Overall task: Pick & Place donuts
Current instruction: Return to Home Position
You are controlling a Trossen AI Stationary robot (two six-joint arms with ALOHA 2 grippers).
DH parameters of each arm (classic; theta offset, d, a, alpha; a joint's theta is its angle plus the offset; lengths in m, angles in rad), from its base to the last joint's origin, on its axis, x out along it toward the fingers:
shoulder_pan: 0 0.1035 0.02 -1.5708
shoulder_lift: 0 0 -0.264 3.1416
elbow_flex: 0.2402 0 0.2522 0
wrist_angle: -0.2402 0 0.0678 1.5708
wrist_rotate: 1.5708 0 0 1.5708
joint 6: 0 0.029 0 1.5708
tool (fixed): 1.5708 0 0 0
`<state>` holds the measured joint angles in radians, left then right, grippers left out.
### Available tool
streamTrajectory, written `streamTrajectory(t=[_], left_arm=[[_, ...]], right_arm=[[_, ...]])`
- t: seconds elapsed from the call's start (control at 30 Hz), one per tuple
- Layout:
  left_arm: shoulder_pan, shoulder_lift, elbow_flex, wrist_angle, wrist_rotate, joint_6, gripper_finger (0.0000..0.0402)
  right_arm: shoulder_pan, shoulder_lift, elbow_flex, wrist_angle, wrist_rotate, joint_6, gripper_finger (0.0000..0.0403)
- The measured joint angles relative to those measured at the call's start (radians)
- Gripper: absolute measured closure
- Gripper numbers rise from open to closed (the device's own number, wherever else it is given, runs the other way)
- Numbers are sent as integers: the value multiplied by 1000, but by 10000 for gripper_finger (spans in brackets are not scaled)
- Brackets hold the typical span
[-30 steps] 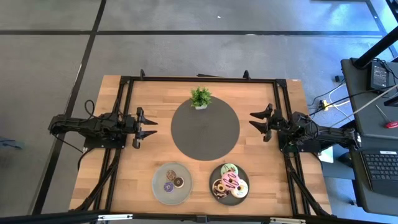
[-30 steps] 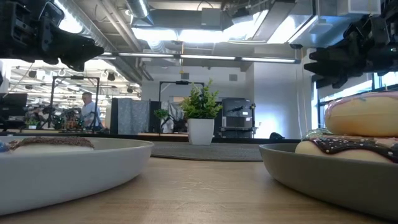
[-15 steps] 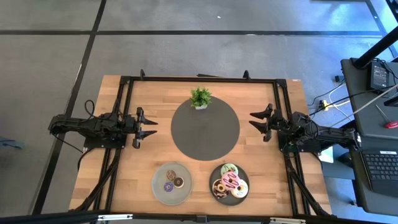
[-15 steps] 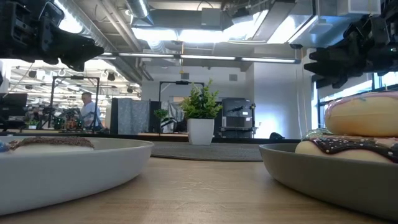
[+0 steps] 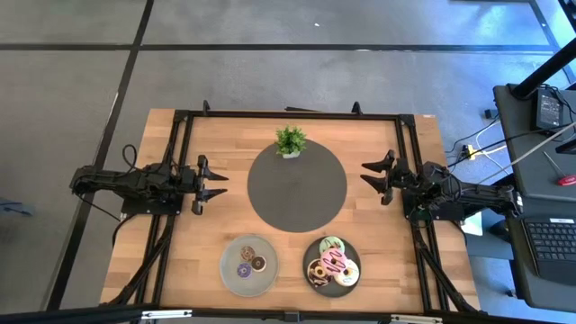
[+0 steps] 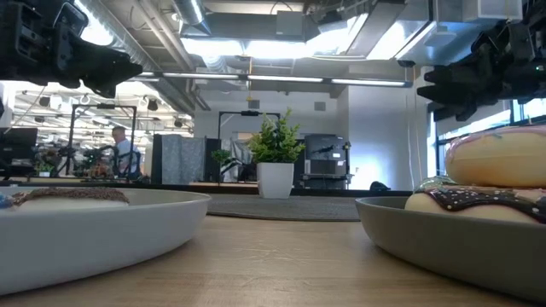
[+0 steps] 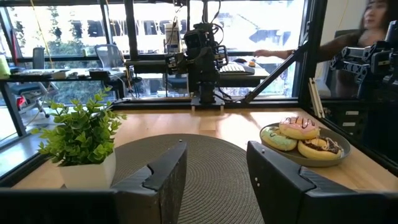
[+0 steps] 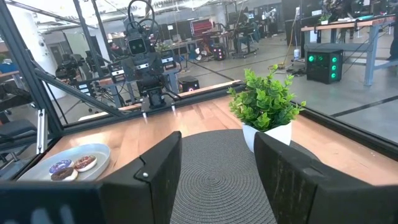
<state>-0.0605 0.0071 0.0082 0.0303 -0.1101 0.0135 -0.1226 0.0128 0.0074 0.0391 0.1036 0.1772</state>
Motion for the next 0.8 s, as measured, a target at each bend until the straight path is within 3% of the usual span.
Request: streamTrajectory(t=[0.8], left_arm=[[0, 0, 0, 0, 0, 0, 242]], right_arm=[[0, 0, 0, 0, 0, 0, 201]])
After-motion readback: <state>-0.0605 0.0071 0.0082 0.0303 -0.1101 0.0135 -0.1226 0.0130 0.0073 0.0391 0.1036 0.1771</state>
